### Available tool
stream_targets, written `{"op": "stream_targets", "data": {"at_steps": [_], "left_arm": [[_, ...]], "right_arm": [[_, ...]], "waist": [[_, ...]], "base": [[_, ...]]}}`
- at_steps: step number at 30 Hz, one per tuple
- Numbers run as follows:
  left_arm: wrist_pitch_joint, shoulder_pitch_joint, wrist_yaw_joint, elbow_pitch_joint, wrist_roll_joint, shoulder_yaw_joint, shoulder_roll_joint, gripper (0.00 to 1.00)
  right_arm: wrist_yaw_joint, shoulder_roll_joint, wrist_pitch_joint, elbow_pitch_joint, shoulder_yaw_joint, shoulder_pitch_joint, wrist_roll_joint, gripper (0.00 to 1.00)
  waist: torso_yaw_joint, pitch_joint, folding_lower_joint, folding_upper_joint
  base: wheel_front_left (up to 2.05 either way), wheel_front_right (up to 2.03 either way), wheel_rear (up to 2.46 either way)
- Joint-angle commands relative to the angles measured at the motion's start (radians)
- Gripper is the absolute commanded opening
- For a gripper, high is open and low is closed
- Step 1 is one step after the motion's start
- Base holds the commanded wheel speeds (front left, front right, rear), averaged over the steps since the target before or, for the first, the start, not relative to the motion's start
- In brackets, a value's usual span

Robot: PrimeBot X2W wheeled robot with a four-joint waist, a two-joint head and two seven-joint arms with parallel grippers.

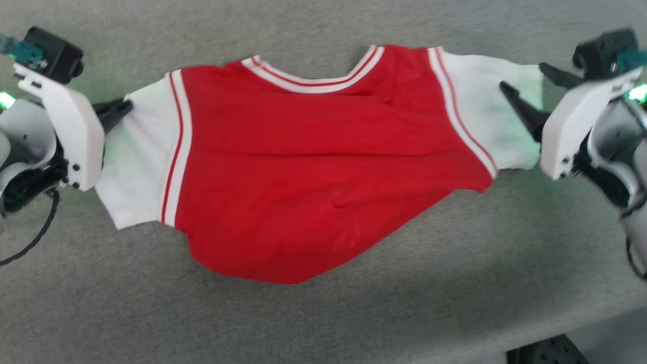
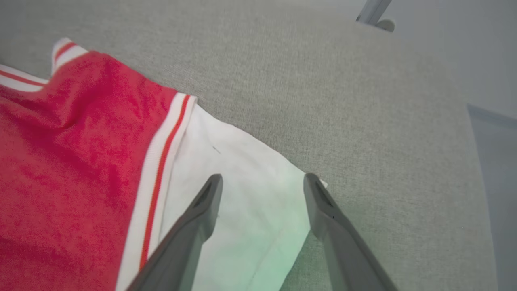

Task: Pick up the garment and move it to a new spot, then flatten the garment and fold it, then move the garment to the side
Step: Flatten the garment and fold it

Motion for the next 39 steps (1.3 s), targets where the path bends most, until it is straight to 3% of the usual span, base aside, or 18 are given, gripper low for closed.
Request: {"op": "stream_targets", "data": {"at_steps": [1,13,14,15,16,17,23,29,35,39], "left_arm": [[0.005,0.015,0.003,0.003,0.01,-0.025,-0.022,0.0],[-0.025,-0.015,0.004,-0.03,0.031,-0.042,-0.044,0.0],[-0.023,-0.012,0.004,-0.03,0.035,-0.042,-0.045,0.0],[-0.023,-0.007,0.004,-0.03,0.038,-0.042,-0.047,0.0],[-0.025,-0.001,0.004,-0.031,0.038,-0.042,-0.049,0.0],[-0.027,0.005,0.004,-0.034,0.035,-0.042,-0.051,0.0],[-0.07,0.016,0.002,-0.055,-0.024,-0.039,-0.054,0.0],[-0.219,-0.017,0.002,-0.01,-0.109,-0.008,-0.071,0.0],[-0.368,-0.084,0.003,0.058,-0.2,0.067,-0.117,0.0],[-0.422,-0.184,0.003,0.137,-0.226,0.119,-0.168,0.0]], "right_arm": [[-0.001,0.0,0.025,0.013,0.018,-0.02,0.023,1.0],[-0.001,-0.04,0.13,0.231,0.213,-0.209,0.184,1.0],[-0.001,-0.039,0.136,0.24,0.231,-0.211,0.196,0.84],[-0.001,-0.04,0.144,0.247,0.25,-0.21,0.205,0.46],[0.0,-0.042,0.145,0.252,0.265,-0.21,0.217,0.16],[-0.001,-0.045,0.14,0.257,0.277,-0.212,0.226,0.0],[-0.001,-0.067,0.076,0.258,0.321,-0.249,0.281,0.0],[-0.001,-0.063,-0.084,0.239,0.3,-0.304,0.328,0.0],[-0.001,-0.021,-0.228,0.269,0.214,-0.398,0.403,0.0],[-0.001,0.025,-0.357,0.355,0.12,-0.526,0.396,0.0]], "waist": [[0.022,0.022,0.0,-0.0001],[0.077,0.074,0.0,-0.0001],[0.078,0.074,0.0,-0.0001],[0.079,0.073,0.0,-0.0001],[0.079,0.071,0.0,-0.0001],[0.079,0.068,0.0,-0.0001],[0.075,0.038,0.0,-0.0001],[0.088,0.002,0.0,-0.0001],[0.12,-0.001,0.0,-0.0001],[0.148,0.009,0.0,-0.0001]], "base": [[0.0,0.0,0.0],[0.0,0.0,0.0],[0.0,0.0,0.0],[0.0,0.0,0.0],[0.0,0.0,0.0],[0.0,0.0,0.0],[0.0,0.0,0.0],[0.0,0.0,0.0],[0.0,0.0,0.0],[0.0,0.0,0.0]]}}
